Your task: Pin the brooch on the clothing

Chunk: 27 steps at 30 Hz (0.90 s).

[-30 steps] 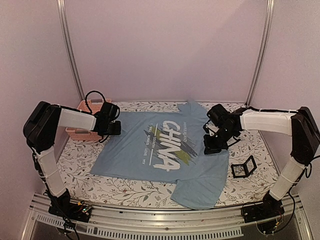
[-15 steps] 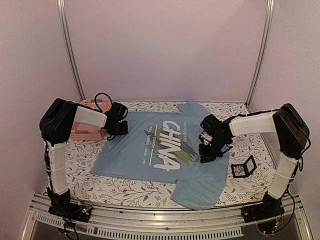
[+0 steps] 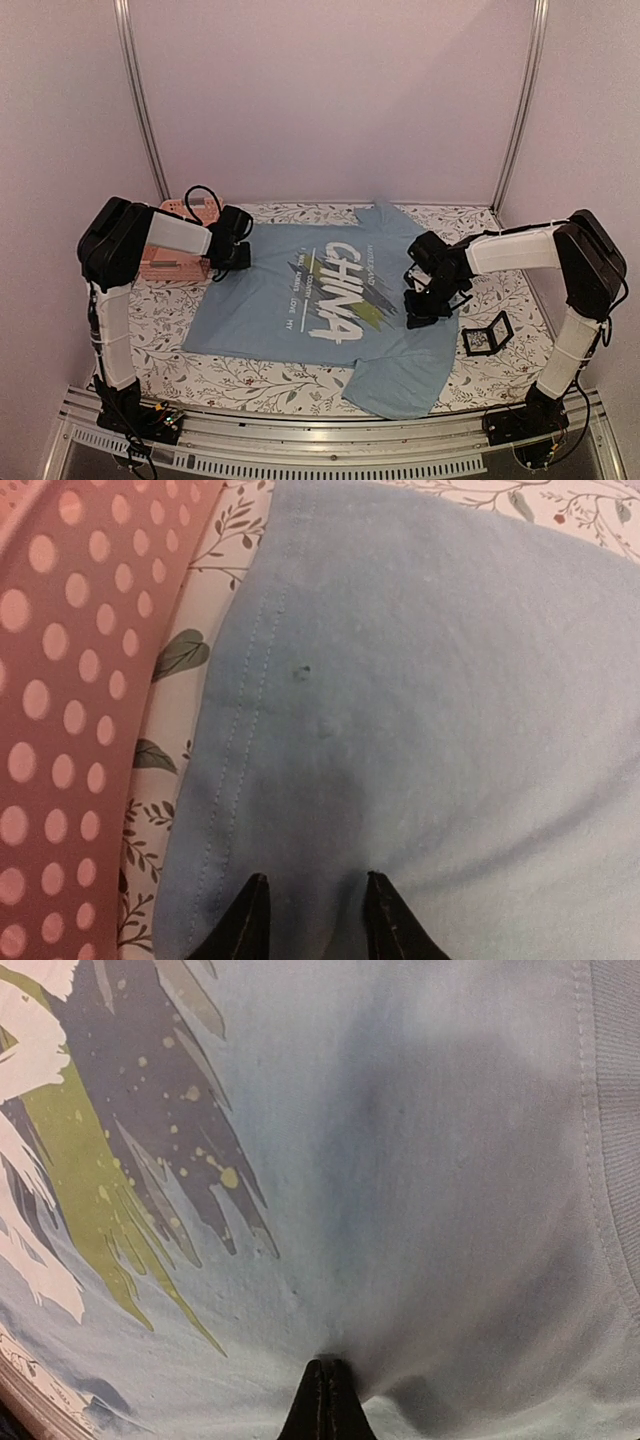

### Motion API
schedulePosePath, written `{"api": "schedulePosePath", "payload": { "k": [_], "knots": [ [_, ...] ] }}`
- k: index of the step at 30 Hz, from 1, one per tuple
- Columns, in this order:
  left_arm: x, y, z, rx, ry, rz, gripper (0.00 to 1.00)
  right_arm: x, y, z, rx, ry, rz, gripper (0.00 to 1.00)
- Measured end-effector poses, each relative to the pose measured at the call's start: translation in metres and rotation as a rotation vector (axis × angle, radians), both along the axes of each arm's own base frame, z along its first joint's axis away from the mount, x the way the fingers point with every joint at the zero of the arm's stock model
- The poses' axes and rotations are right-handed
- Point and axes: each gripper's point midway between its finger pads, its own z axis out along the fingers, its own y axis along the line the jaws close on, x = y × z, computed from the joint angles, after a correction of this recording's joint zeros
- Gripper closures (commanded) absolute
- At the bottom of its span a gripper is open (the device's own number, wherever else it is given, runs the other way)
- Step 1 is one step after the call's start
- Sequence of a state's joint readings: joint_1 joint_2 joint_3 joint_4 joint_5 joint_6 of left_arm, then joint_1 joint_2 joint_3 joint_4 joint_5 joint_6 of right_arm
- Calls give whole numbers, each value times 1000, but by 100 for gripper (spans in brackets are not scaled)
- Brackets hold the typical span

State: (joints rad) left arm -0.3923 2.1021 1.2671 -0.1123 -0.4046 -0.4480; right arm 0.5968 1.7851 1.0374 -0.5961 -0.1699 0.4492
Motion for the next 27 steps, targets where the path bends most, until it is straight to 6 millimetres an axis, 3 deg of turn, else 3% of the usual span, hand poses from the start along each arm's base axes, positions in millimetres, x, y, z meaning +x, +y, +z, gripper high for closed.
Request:
{"api": "schedulePosePath", "payload": {
  "k": [7, 10, 12, 14, 18, 22, 27],
  "knots": [
    [-1, 4, 9, 44, 0, -22, 64, -3, -14, 9, -77, 22, 7, 89],
    [-1, 1, 25, 62, -29, -41, 62, 3, -23, 24, -111, -14, -13, 85],
    [-1, -4, 39, 69, -58, -55, 55, 8, -32, 33, -135, -43, -45, 82],
    [-3, -17, 56, 67, -100, -89, 44, 12, -50, 42, -171, -66, -106, 73],
    [-12, -54, 85, 20, -187, -189, 31, 7, -90, 44, -258, -67, -241, 66],
    [-19, -82, 104, -35, -241, -280, 30, -10, -119, 34, -340, -24, -325, 67],
    [-18, -91, 110, -51, -263, -312, 30, -22, -142, 29, -430, 1, -388, 69]
  ]
}}
